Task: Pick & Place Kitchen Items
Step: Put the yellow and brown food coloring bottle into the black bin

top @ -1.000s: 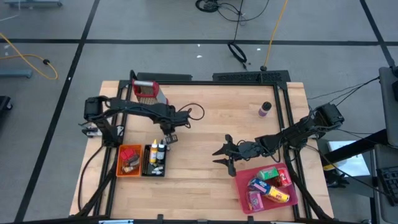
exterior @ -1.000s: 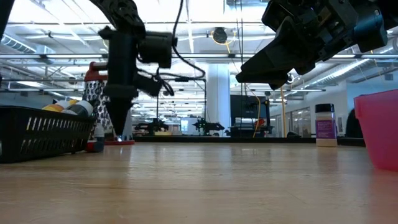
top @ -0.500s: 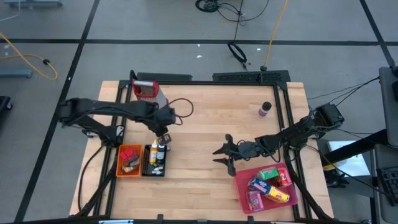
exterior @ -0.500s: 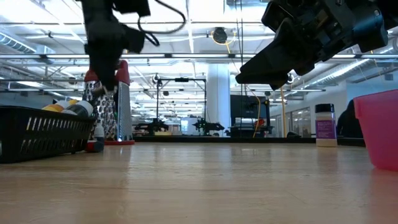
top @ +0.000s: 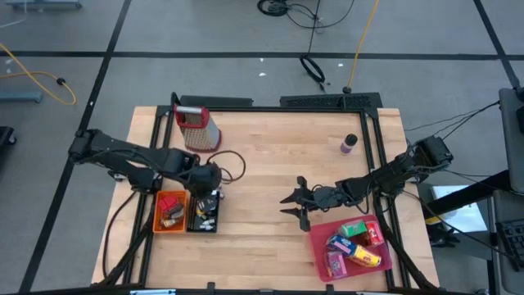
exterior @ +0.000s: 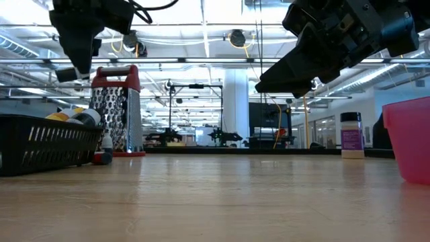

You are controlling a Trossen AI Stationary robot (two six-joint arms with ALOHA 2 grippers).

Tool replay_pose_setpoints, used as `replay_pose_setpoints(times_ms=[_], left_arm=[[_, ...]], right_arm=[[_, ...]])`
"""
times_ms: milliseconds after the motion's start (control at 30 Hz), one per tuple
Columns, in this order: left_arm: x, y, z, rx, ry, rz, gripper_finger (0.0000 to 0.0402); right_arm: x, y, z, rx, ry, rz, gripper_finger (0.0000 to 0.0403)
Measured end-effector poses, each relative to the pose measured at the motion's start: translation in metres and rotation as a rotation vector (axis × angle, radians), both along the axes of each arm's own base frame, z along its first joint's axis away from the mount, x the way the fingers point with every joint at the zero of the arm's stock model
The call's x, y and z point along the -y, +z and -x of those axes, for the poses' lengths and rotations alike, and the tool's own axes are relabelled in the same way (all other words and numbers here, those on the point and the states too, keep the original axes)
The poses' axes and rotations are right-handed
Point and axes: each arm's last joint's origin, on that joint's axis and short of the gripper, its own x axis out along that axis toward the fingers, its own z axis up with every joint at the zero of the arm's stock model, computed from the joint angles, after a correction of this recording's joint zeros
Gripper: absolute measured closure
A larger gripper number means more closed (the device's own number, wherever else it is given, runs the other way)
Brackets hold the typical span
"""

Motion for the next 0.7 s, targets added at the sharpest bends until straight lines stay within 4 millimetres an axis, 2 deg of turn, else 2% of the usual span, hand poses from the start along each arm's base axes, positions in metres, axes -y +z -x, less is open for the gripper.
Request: replay_pose_setpoints(times_ms=[233, 500, 700], left_arm=[[0.0099, 0.0001, 0.0016, 0.017, 0.0, -0.062, 0.035], [0.0105, 0.0002, 0.0016, 0.018, 0.038, -0.057, 0.0349], [0.0109, -0.0002, 0.0017, 0.011, 0.069, -0.042, 0.0316]], right_arm=[[0.0, 0.0, 0.0, 0.0, 0.0, 0.0, 0.0271], [0.0, 0.0, 0.0, 0.0, 0.0, 0.0, 0.0271], [0.0, 0.0, 0.0, 0.0, 0.0, 0.0, 0.0271]])
